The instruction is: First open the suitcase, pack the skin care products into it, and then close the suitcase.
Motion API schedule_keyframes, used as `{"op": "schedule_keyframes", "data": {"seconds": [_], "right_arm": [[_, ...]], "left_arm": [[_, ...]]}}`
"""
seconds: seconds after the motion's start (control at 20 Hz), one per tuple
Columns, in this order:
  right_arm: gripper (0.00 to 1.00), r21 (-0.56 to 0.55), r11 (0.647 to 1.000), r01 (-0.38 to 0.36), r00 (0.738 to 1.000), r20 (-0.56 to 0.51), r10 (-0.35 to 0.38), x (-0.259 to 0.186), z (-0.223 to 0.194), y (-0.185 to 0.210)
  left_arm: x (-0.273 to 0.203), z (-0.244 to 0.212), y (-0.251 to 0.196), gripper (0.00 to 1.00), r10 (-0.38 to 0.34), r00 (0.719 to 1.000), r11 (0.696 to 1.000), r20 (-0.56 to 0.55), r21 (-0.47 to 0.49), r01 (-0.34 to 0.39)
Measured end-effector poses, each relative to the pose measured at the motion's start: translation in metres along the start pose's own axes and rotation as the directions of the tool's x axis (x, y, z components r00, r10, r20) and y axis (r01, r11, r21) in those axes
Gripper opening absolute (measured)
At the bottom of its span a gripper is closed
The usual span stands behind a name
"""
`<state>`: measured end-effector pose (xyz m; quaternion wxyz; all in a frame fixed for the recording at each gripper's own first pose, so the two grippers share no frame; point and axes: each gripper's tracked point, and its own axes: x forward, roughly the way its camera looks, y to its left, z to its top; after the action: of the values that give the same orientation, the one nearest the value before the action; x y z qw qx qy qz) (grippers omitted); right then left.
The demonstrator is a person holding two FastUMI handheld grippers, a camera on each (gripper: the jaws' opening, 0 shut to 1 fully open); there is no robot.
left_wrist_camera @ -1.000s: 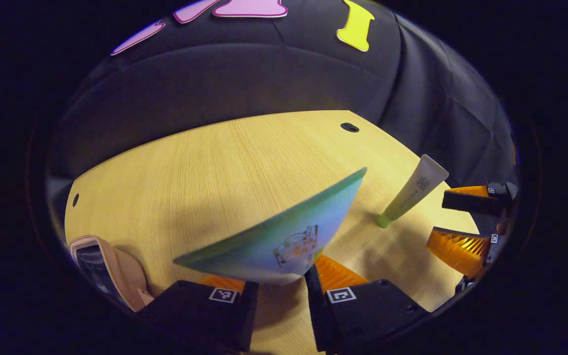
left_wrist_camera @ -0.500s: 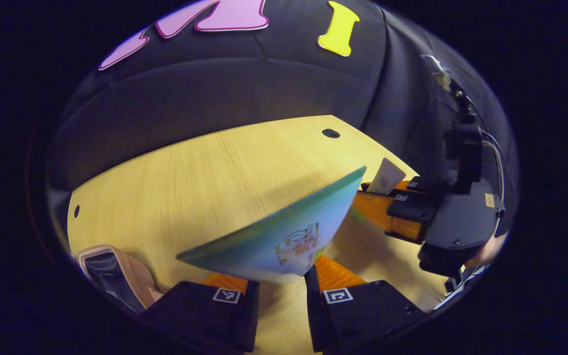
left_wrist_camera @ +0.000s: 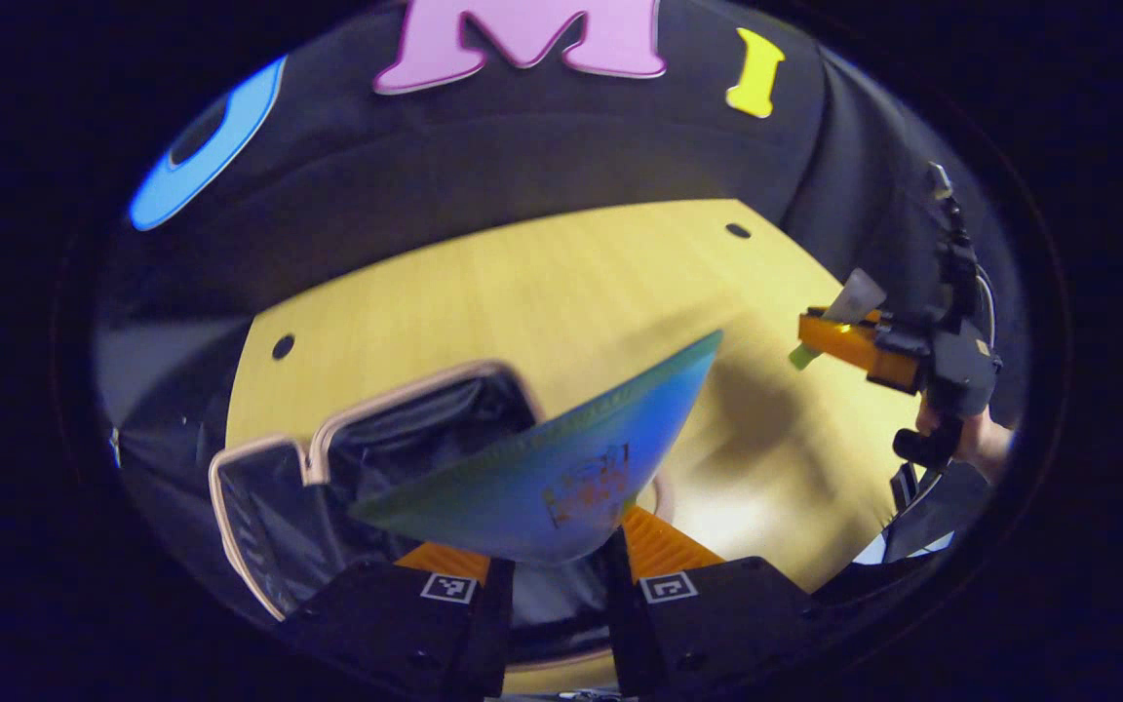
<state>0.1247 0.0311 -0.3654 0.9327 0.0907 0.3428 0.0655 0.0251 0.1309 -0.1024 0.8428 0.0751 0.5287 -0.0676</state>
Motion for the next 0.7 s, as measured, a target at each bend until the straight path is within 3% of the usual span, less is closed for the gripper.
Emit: {"op": "schedule_keyframes", "data": {"seconds": [0.2, 0.35, 0.45, 0.55, 0.7], "right_arm": [[0.22, -0.007, 0.990, -0.142, 0.989, -0.042, 0.142, -0.014, -0.007, 0.093], [0.23, -0.046, 0.975, -0.217, 0.974, -0.075, 0.213, -0.023, -0.015, 0.149], [0.22, -0.073, 0.966, -0.247, 0.965, -0.106, 0.239, -0.028, -0.024, 0.175], [0.22, -0.087, 0.959, -0.270, 0.955, -0.153, 0.255, -0.029, -0.036, 0.197], [0.23, -0.085, 0.943, -0.323, 0.931, -0.206, 0.300, -0.025, -0.054, 0.237]], "left_arm": [[0.019, -0.083, 0.051, 0.46, 0.003, 0.963, 0.986, -0.268, -0.161, -0.048], [0.045, -0.124, 0.066, 0.46, 0.004, 0.920, 0.976, -0.392, -0.200, -0.089], [0.054, -0.140, 0.067, 0.47, -0.028, 0.911, 0.961, -0.411, -0.262, -0.088], [0.051, -0.142, 0.067, 0.55, -0.046, 0.924, 0.953, -0.380, -0.293, -0.073], [0.027, -0.126, 0.067, 0.76, -0.032, 0.962, 0.964, -0.270, -0.264, -0.042]]}}
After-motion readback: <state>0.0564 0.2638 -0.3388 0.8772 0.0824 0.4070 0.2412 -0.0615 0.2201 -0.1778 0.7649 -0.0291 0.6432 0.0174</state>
